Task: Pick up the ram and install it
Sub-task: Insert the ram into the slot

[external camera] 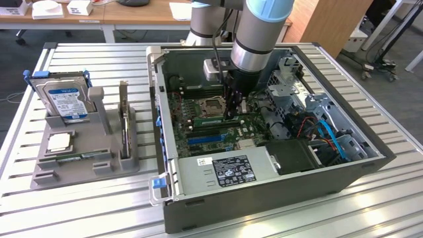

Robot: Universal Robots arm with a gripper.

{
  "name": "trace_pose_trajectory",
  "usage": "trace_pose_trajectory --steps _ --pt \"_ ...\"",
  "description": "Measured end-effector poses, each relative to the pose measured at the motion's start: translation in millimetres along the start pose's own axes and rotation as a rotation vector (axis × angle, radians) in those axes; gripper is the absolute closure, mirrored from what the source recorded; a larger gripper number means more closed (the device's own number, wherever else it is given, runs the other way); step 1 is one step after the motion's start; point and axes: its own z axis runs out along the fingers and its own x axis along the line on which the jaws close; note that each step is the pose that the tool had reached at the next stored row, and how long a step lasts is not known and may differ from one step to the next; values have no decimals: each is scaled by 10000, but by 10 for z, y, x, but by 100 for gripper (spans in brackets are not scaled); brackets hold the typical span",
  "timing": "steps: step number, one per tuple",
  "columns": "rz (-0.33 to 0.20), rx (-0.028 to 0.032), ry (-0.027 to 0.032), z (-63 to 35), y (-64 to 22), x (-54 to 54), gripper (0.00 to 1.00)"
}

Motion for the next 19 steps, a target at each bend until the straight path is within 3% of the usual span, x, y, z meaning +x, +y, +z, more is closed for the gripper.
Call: trace_pose_trajectory --steps 19 --pt "0 3 -3 13 1 1 89"
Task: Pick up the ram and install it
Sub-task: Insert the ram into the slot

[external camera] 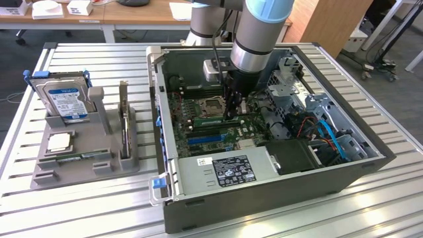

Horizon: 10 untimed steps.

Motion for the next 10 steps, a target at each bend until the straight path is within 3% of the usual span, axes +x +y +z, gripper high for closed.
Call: trace_pose_trajectory --steps 10 --pt "-1 0 0 7 2 -1 89"
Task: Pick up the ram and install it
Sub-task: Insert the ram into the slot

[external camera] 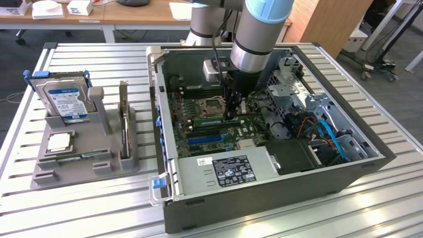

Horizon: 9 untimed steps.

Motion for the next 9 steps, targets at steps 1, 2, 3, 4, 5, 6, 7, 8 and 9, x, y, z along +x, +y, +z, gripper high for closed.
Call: trace_pose_trajectory --steps 1,2,3,4,5,6,7,8,9 --pt "0 0 0 0 0 0 89" --pt "0 1 0 0 0 0 89" --pt "0 0 0 0 0 0 89" --pt "0 0 0 0 0 0 89" --pt "0 1 -2 1 0 -1 89" --pt "-1 1 -2 1 -1 -3 89" --pt "-1 1 -2 1 0 -3 89" --pt "-1 1 -2 1 0 -3 89" --pt "-1 0 -1 1 0 -3 89"
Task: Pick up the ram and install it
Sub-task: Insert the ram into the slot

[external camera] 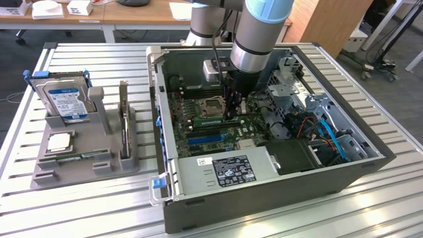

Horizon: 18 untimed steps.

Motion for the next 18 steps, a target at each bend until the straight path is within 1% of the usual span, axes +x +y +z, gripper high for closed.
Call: trace_pose_trajectory --steps 18 --pt "-23 -1 2 2 0 -1 89"
